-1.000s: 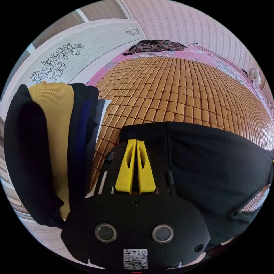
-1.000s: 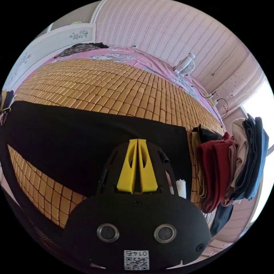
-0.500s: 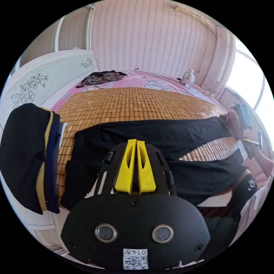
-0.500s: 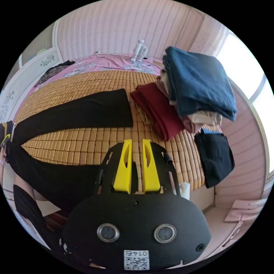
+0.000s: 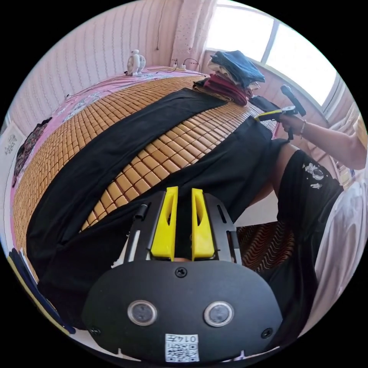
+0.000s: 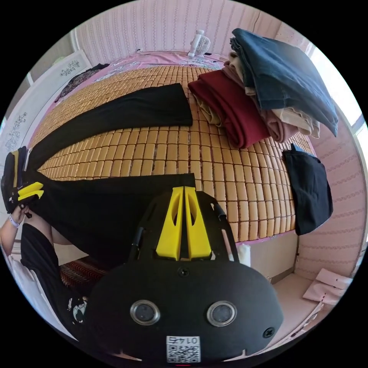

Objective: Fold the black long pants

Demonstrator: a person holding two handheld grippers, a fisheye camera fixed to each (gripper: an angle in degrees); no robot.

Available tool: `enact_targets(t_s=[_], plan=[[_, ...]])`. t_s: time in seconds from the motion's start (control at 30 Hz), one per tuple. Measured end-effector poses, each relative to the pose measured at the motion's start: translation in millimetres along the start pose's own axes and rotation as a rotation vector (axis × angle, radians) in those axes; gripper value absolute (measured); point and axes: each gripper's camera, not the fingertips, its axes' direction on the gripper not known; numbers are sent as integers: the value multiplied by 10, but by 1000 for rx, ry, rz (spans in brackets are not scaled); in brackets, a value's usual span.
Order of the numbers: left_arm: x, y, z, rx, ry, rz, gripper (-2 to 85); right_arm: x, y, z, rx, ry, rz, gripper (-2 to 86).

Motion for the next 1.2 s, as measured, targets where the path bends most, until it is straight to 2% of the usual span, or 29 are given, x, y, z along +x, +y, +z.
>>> enact_targets(t_s=[0.07,0.17,0.3,0.47,0.53,0.63,0.77,0.9,1.0,1.1,1.2], plan=[[11,-102,104,-45,-3,37,59,214,86,-155,61,-90,48,-7],[-9,-124,126,-22,16,87,32,456,166,-281,106,-172,97,-6],[-90,-204,123,-54,61,32,-4,639,164,-431,173,-224,121,-5],[-234,-426,11,69,-45,16,-9,836,-164,-475,248,-210,123,-3],[-300,-482,136,61,-87,6,-10,933,-265,-359,233,-220,173,0],[-457,-526,401,-45,-11,-89,-10,1064,-232,-294,207,-238,220,17],[-541,-376,434,-7,34,-144,-10,1256,218,-400,163,-175,245,74],[-451,-273,326,27,8,-143,-10,1466,678,-464,62,-241,278,97],[-273,-184,232,64,26,-94,-10,1559,936,-487,6,-249,291,100],[-124,-70,312,51,61,-69,-10,1688,1018,-325,-112,-359,285,69],[-43,60,434,24,128,-86,-10,1783,1118,-515,-8,-415,249,45]])
